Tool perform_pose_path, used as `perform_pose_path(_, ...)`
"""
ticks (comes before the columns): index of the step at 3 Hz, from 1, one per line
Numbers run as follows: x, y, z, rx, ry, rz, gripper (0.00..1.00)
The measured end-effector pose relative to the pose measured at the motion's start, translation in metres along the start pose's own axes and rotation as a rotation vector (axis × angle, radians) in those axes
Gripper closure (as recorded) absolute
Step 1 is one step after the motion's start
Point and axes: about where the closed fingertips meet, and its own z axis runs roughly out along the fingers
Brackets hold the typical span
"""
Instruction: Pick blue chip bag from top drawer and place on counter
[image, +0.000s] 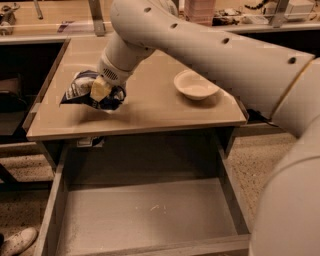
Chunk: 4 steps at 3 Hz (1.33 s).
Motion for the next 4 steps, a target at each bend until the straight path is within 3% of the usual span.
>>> perform_pose_path(1, 0.0, -0.01, 0.028, -0.012, 0.002, -0.027, 1.0)
perform_pose_path(2, 0.008, -0.017, 0.041, -0.017, 0.005, -0.018, 1.0)
perform_pose_path(4, 0.008, -0.017, 0.041, -0.017, 0.005, -0.018, 0.59)
